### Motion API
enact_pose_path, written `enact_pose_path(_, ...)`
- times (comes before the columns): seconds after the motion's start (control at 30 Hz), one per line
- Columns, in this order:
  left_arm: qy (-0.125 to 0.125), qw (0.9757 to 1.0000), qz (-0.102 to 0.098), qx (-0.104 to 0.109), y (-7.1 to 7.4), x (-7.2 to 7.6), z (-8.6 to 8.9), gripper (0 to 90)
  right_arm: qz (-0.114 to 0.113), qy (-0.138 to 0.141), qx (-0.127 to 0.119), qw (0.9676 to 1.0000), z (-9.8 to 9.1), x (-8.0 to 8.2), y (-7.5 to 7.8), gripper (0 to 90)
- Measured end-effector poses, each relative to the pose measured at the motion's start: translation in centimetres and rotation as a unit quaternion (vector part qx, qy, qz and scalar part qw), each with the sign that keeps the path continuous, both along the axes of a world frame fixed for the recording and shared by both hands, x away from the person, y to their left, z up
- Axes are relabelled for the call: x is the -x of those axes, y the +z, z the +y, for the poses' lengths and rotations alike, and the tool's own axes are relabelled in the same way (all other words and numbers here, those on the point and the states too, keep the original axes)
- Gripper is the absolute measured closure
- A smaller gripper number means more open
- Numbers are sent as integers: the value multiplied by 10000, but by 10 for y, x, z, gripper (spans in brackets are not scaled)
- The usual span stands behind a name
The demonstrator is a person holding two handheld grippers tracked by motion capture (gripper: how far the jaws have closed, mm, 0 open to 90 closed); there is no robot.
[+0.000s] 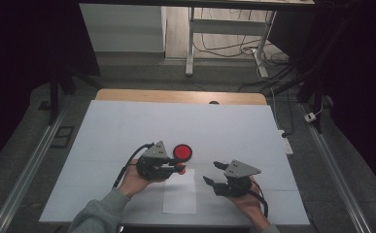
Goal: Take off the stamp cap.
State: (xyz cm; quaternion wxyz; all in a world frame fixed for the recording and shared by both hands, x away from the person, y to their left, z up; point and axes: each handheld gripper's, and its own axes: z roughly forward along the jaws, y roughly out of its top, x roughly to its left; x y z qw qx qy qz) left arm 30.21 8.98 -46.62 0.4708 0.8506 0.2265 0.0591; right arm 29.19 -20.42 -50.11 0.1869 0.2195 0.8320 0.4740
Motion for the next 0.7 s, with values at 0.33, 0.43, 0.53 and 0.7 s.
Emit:
enact_pose_path(0.33,6,10000,-7,12,0,0,0,722,87,85,1,9999,11,-1,0,351)
enact_pose_path(0.43,-4,10000,-14,10,1,0,0,722,92,143,18,9999,16,-2,0,356)
enact_pose_path(0.53,-11,10000,-18,14,1,0,0,722,121,165,18,9998,21,-2,0,361)
enact_pose_path(0.7,-26,10000,-16,34,1,0,-1,722,153,247,-13,9996,28,-3,-1,368)
